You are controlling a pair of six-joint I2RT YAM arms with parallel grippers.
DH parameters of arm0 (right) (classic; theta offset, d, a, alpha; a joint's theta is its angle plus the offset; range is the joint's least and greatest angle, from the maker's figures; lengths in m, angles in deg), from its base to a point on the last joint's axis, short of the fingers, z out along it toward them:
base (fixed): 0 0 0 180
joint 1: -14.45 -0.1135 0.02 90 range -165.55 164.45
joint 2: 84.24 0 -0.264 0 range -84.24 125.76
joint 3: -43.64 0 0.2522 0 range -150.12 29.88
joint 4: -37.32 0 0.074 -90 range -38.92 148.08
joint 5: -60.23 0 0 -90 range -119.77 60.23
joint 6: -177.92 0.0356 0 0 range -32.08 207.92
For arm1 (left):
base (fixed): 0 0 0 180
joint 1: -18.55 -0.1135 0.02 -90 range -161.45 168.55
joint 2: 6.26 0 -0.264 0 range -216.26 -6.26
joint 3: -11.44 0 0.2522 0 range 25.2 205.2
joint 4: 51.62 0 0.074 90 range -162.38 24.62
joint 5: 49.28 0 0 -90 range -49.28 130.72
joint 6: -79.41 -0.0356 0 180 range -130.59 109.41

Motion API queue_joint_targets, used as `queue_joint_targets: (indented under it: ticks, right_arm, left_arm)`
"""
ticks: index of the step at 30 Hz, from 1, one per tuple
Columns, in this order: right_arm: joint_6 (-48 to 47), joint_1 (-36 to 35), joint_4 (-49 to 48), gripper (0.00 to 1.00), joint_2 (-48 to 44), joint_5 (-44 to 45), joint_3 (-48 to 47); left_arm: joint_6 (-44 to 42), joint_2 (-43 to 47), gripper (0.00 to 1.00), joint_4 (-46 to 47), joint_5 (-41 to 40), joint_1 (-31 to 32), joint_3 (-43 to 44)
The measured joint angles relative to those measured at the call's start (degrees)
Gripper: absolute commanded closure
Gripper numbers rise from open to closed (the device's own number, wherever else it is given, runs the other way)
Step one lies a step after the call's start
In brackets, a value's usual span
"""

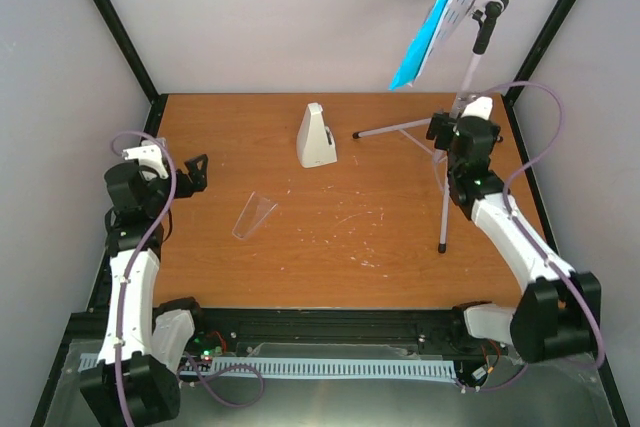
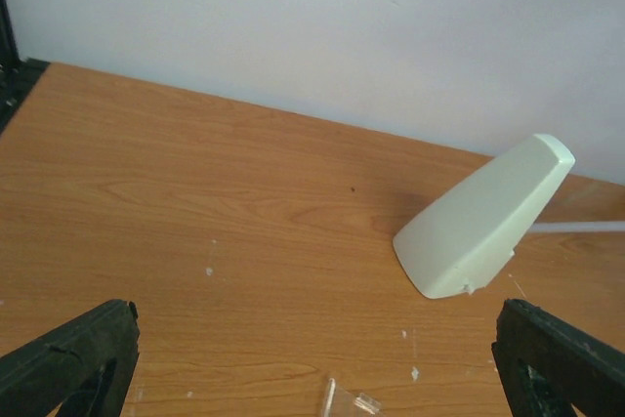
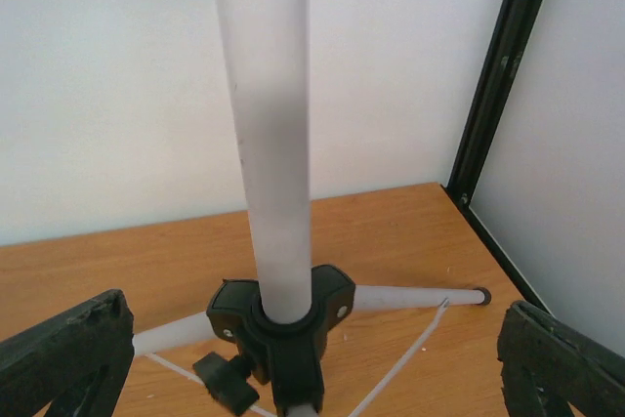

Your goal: Pack up the instrument practice props

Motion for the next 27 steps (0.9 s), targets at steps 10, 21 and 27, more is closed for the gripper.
queue_joint_targets:
  ticks: [10,21,27]
  right_arm:
    - [10.9,0.0,11.7,0.00,-21.4,-1.9,6.8]
    - [16.3,0.1,20.0,0.00,-33.3,-11.4,12.9]
    - [15.5,0.1,24.8,0.00,-35.0,-13.4,12.3]
  left_arm:
    - [13.3,-5.9,0.01,2.3,3.9,15.5,7.6]
    - [16.7,-40.7,0.01,0.0,-16.6,42.6,34.3]
    - [17.7,-57.4,0.01,-6.1,-22.4,45.4,49.0]
